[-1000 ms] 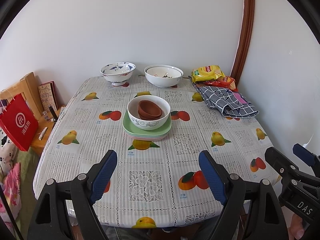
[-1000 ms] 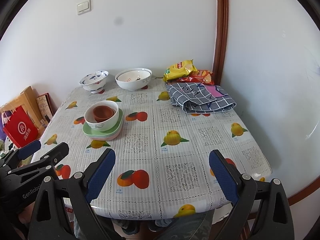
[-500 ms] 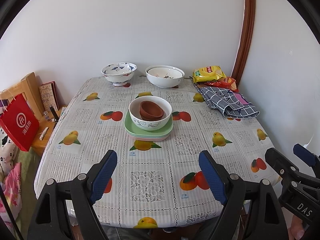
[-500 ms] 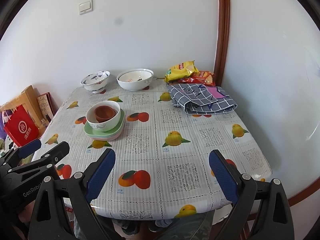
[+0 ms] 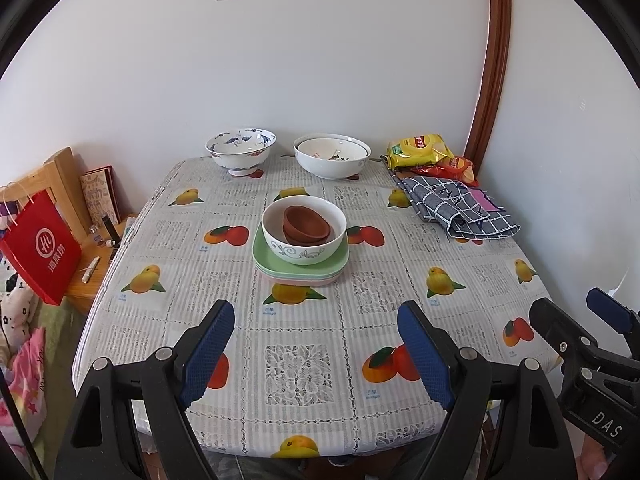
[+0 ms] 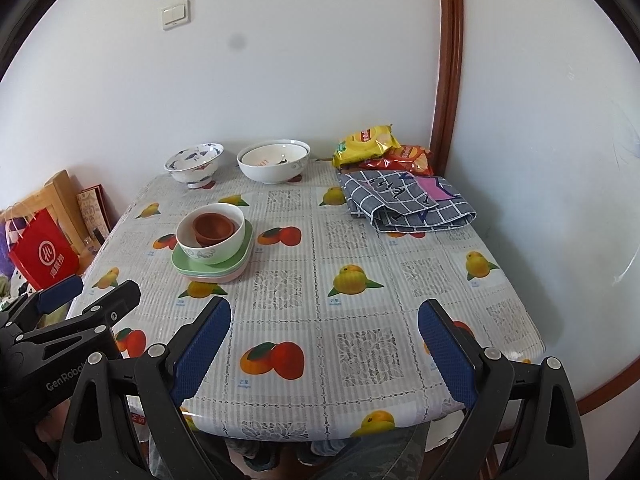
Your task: Organize plates and bowls
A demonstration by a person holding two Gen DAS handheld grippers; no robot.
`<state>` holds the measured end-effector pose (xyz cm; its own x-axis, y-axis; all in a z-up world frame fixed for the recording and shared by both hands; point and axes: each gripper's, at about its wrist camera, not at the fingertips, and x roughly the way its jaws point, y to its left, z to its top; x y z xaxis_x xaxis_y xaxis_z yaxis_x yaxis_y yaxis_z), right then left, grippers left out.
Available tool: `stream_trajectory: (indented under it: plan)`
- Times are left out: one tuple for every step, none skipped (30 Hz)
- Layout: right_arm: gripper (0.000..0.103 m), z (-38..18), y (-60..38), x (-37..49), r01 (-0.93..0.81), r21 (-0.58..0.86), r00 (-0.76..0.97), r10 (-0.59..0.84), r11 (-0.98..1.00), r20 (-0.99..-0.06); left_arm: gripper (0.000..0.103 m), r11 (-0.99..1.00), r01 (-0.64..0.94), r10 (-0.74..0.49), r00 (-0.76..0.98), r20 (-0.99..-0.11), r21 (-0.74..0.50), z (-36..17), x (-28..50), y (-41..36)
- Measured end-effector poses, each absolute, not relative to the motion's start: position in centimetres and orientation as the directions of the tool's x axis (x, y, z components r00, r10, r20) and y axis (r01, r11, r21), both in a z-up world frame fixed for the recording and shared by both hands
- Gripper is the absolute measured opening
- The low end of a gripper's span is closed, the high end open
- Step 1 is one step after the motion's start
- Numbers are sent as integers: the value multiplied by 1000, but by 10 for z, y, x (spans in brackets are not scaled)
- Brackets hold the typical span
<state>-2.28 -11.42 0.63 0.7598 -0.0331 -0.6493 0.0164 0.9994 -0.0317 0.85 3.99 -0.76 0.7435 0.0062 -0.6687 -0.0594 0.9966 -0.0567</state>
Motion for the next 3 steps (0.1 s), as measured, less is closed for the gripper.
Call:
stream_trajectory:
  plan:
    - [94, 7, -115, -23, 15, -31, 761, -31, 999, -648, 83, 997, -60, 7, 745, -667, -56, -6, 8, 40]
    - [94, 7, -115, -23, 13, -30, 762, -29, 999, -647, 84, 997, -60, 8, 746, -665, -55, -6, 9, 40]
    - [94, 7, -114, -23, 11, -31, 763, -28, 999, -645, 84, 997, -60, 9, 747, -665, -54, -5, 10, 41]
